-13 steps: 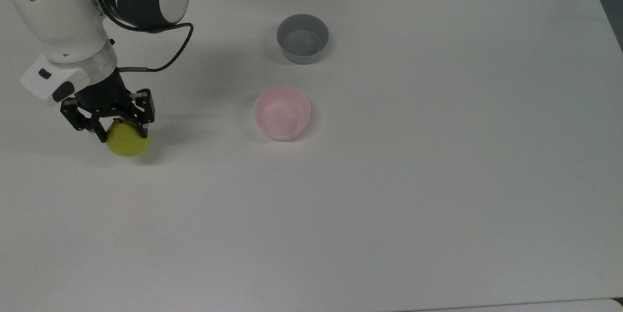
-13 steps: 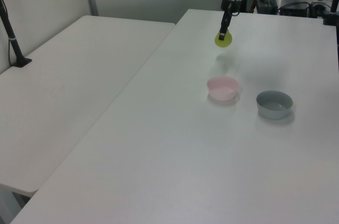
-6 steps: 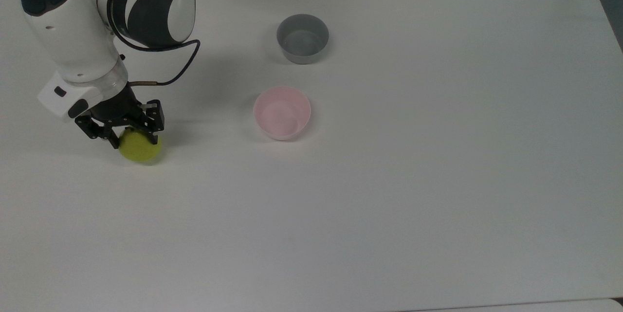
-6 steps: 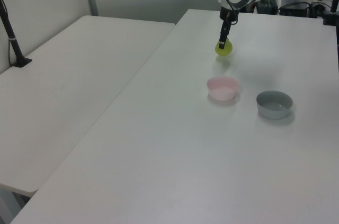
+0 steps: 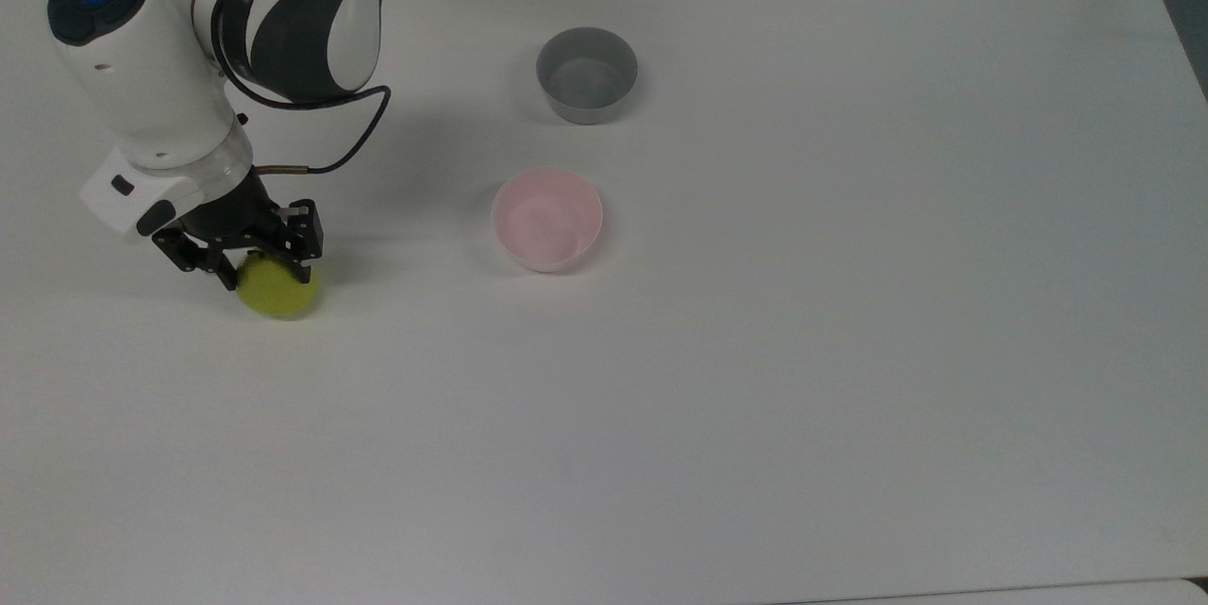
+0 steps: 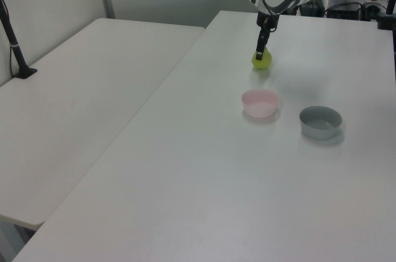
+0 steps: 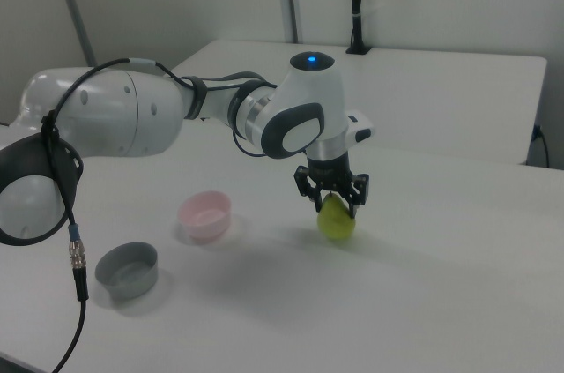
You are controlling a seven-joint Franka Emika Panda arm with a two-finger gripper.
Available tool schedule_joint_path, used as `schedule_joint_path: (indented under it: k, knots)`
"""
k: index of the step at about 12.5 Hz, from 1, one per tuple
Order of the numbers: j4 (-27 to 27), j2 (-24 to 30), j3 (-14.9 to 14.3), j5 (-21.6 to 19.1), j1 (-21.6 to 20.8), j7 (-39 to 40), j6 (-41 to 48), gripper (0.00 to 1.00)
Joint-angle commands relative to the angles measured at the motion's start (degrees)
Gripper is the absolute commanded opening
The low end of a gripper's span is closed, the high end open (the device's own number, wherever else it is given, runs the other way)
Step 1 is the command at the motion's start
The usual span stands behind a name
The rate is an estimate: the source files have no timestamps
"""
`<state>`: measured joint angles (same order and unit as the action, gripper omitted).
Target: Pick up a pear from the bowl
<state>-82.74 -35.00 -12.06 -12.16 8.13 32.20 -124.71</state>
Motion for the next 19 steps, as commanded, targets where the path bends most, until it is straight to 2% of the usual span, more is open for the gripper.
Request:
schedule_joint_path:
  k: [1, 2, 5, 7, 11, 17, 19]
  knots:
    - [-1.19, 0.63, -0.25, -0.41, -0.31, -0.56, -0.54, 0.81]
    - [-1.19, 0.72, -0.25, -0.32, -0.39, -0.56, -0.54, 1.00]
    - [-1.19, 3.08, -0.42, -0.23, -0.39, -2.04, 0.25, 1.00]
    - [-1.19, 5.89, -0.42, 0.56, -0.57, -5.90, 3.31, 1.00]
    - [-0.85, 13.36, -0.16, 8.46, -3.55, -15.40, 13.67, 1.00]
    - [-1.02, 28.03, 0.46, 8.56, -8.29, -24.28, 35.11, 1.00]
    - [-1.28, 31.12, 0.37, 8.30, -8.92, -25.08, 38.64, 1.00]
